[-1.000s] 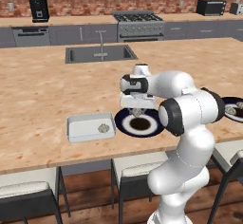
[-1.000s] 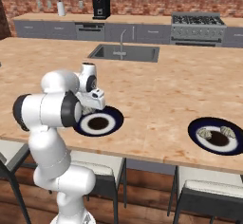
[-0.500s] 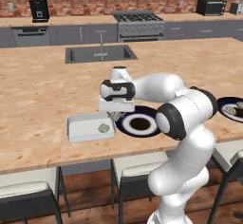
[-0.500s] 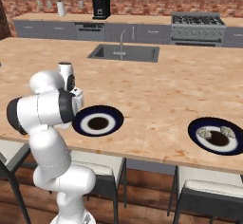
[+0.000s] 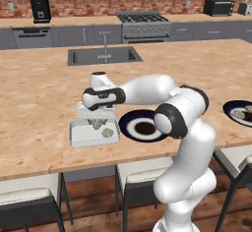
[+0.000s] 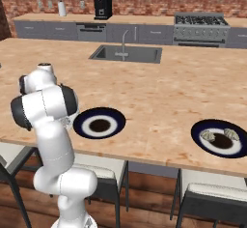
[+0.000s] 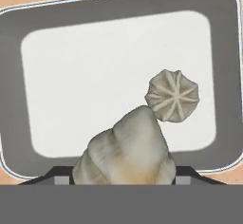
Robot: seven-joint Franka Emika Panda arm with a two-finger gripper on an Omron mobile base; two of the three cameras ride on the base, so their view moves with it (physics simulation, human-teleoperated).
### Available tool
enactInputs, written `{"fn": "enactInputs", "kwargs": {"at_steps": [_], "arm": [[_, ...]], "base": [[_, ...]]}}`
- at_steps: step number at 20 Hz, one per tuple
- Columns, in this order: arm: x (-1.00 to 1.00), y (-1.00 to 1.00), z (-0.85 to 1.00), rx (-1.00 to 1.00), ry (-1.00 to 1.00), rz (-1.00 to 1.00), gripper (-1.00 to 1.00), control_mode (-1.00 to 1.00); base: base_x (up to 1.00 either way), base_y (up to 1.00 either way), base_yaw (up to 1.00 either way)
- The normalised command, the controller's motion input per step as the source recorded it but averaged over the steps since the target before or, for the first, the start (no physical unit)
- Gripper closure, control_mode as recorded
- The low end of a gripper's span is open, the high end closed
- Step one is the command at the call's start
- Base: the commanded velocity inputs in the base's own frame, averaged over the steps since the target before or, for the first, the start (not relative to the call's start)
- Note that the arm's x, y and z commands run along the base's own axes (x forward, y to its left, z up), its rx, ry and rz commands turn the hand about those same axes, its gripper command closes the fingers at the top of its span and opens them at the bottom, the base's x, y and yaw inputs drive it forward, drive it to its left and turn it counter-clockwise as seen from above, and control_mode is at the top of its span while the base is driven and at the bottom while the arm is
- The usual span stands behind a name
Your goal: Place two dumplings into each of the tupperware containers and then place the containers in the fridge.
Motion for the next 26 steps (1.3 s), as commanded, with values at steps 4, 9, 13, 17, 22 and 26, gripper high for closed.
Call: {"fn": "enactInputs", "kwargs": {"at_steps": [4,9,13,17,22,26], "arm": [[0.23,0.63,0.00,0.00,0.00,0.01,1.00,-1.00],[0.47,0.09,-0.03,0.00,0.00,0.00,1.00,-1.00],[0.16,0.00,-0.27,0.00,0.00,0.00,1.00,-1.00],[0.00,0.00,-0.53,0.00,0.00,0.00,1.00,-1.00],[0.00,0.00,-0.31,0.00,0.00,0.00,1.00,-1.00],[0.00,0.00,-0.18,0.00,0.00,0.00,1.00,-1.00]], "base": [[0.00,0.00,0.00],[0.00,0.00,0.00],[0.00,0.00,0.00],[0.00,0.00,0.00],[0.00,0.00,0.00],[0.00,0.00,0.00]]}}
